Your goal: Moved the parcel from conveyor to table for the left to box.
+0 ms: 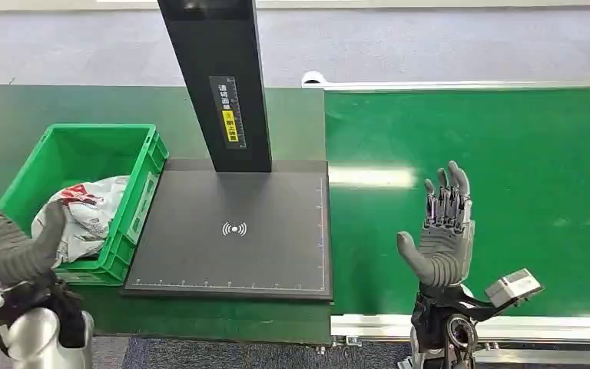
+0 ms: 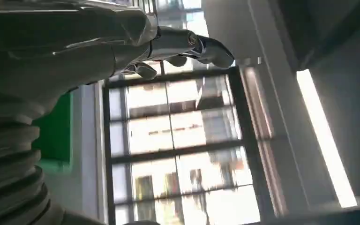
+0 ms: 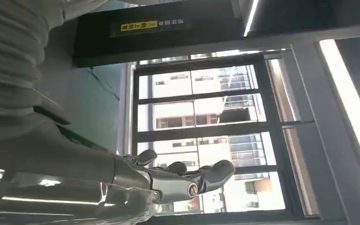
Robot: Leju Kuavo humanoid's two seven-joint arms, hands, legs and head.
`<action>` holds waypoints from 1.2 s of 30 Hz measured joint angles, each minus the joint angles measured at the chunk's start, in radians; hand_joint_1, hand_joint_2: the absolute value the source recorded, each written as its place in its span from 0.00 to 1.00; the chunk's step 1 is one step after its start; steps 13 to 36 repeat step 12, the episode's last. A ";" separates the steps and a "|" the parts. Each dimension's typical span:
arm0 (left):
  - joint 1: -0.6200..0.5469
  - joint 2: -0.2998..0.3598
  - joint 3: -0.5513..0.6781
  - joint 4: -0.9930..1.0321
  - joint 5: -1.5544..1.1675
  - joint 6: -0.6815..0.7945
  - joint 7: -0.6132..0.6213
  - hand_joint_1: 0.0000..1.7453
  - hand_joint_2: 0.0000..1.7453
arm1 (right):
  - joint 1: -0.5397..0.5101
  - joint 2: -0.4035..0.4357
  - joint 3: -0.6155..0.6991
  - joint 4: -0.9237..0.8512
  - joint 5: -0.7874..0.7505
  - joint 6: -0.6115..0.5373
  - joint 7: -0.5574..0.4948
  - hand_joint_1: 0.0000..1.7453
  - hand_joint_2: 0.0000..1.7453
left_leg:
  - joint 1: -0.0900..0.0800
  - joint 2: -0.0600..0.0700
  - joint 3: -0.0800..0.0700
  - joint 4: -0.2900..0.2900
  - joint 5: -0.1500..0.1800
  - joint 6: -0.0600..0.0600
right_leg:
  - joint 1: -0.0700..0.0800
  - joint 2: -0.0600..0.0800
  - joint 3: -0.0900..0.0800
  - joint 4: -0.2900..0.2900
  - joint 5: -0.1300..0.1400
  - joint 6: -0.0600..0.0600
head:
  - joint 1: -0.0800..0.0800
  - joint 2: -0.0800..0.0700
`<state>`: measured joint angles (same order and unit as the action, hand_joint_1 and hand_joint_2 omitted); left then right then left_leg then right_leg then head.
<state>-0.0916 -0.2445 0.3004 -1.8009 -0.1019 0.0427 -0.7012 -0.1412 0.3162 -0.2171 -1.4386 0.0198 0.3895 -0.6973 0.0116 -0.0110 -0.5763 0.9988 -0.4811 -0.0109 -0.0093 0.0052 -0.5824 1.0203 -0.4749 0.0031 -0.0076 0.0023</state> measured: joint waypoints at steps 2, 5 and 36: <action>0.034 -0.013 -0.087 0.017 0.021 -0.070 0.000 0.00 1.00 | -0.001 0.001 0.001 0.013 0.004 0.002 0.000 0.00 1.00 | 0.000 0.000 0.000 0.000 0.000 0.000 | 0.000 0.000 0.001 0.000 0.000 0.000 | 0.000 0.000; 0.043 -0.029 -0.176 0.117 0.056 -0.143 0.000 0.00 1.00 | -0.016 0.003 0.005 0.063 0.016 0.004 0.000 0.00 1.00 | 0.000 0.000 0.001 0.000 0.000 0.000 | 0.000 0.000 0.002 0.000 0.000 0.000 | 0.000 0.000; 0.039 -0.093 -0.276 0.492 0.113 -0.230 0.004 0.00 1.00 | -0.042 0.007 0.107 0.273 0.089 -0.226 0.002 0.00 1.00 | 0.000 0.000 0.002 0.000 0.000 0.000 | 0.000 0.000 0.002 0.000 0.000 0.000 | 0.000 0.000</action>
